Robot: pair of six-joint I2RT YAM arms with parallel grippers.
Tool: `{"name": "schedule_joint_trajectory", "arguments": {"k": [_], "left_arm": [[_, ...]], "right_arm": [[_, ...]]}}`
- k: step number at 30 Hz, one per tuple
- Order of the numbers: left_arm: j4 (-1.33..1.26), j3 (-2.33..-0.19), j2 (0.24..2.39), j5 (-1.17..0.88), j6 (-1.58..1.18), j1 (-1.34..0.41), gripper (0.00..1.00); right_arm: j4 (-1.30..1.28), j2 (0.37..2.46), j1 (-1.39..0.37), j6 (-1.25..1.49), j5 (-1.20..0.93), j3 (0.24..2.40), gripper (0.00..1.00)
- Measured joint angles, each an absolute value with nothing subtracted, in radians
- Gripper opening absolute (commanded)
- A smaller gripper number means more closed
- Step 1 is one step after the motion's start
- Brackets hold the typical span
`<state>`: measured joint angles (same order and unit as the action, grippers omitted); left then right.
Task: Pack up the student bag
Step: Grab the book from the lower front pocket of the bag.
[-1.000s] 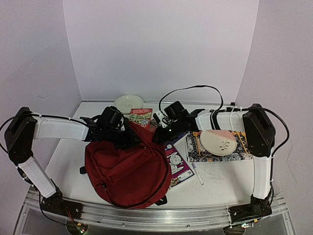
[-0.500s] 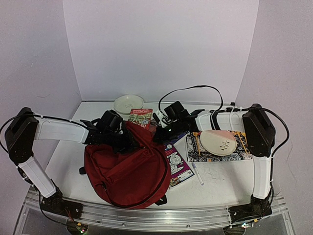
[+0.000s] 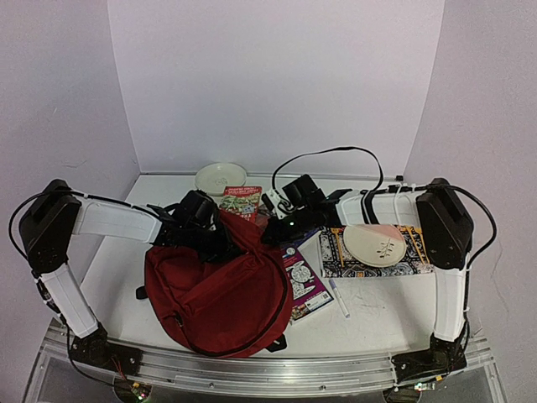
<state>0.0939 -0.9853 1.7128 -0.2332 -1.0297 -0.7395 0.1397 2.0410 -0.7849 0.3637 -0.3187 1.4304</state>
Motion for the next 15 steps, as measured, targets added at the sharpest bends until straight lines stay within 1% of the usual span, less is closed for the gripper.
{"name": "schedule_joint_trajectory", "arguments": {"k": [6,8,13,15], "left_arm": [[0.063,-1.002,1.713,-0.239,-1.050,-0.739,0.19],[0.055,-1.002,1.713,-0.244,-1.058,-0.739,0.15],[0.031,-1.002,1.713,-0.258,-1.076,-0.739,0.00],[0.023,-1.001,1.713,-0.260,-1.081,-0.739,0.00]], "right_arm": [[0.154,2.021,-0.785,0.363,-0.329,1.419,0.00],[0.155,2.015,-0.786,0.363,-0.329,1.416,0.00],[0.157,2.008,-0.786,0.363,-0.330,1.411,0.00],[0.157,2.006,-0.786,0.362,-0.329,1.411,0.00]]}}
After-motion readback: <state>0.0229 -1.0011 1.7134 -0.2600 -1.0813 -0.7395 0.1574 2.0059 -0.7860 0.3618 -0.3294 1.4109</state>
